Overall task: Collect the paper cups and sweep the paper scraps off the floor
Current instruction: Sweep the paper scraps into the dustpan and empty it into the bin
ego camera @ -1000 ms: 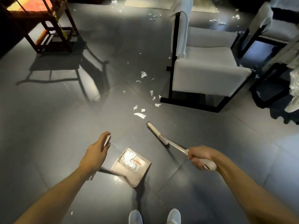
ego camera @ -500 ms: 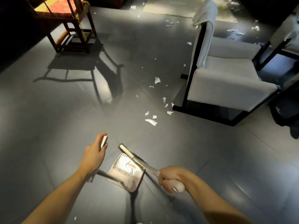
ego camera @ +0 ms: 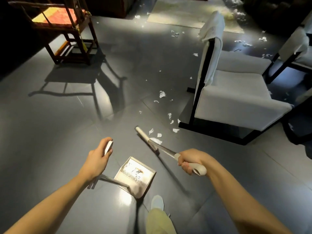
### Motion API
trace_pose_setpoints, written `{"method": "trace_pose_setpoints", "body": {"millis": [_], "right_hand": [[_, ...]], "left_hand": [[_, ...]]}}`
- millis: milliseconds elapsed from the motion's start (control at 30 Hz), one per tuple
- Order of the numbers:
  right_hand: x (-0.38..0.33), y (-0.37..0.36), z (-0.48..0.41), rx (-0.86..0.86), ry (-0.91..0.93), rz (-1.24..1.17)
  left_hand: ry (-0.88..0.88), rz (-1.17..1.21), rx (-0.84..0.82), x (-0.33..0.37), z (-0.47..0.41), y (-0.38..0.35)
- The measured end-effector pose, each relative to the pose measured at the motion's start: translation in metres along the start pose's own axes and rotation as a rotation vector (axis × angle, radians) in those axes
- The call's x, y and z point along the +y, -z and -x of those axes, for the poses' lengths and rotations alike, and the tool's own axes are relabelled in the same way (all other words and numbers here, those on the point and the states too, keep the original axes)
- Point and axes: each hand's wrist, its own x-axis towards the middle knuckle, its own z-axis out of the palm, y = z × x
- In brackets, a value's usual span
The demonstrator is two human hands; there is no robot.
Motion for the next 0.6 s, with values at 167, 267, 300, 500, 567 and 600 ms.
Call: {"method": "trace_pose_setpoints", "body": {"millis": [167, 267, 300, 500, 567, 600], "right_hand": [[-0.042, 0.041, -0.038, 0.148, 0.06, 0.005], [-0.068, 0.074, -0.065, 0.215, 0.074, 0.005], [-0.076, 0.084, -0.076, 0.233, 0.074, 0.007], [-0.117, 0.118, -0.132, 0.264, -0.008, 0.043], [-0.122, 0.117, -0.153, 0.25, -0.044, 0.103], [-0.124, 0.114, -0.158, 0.221, -0.068, 0.139]], "left_hand": [[-0.012, -0.025, -0.039, 0.026, -0.067, -0.002], [-0.019, -0.033, -0.066, 0.039, -0.106, -0.004], [-0.027, -0.036, -0.075, 0.042, -0.118, -0.004], [-0.03, -0.068, -0.12, 0.044, -0.179, -0.017], [-0.027, -0.086, -0.104, 0.043, -0.2, -0.02], [-0.026, -0.092, -0.098, 0.043, -0.21, -0.02]]}}
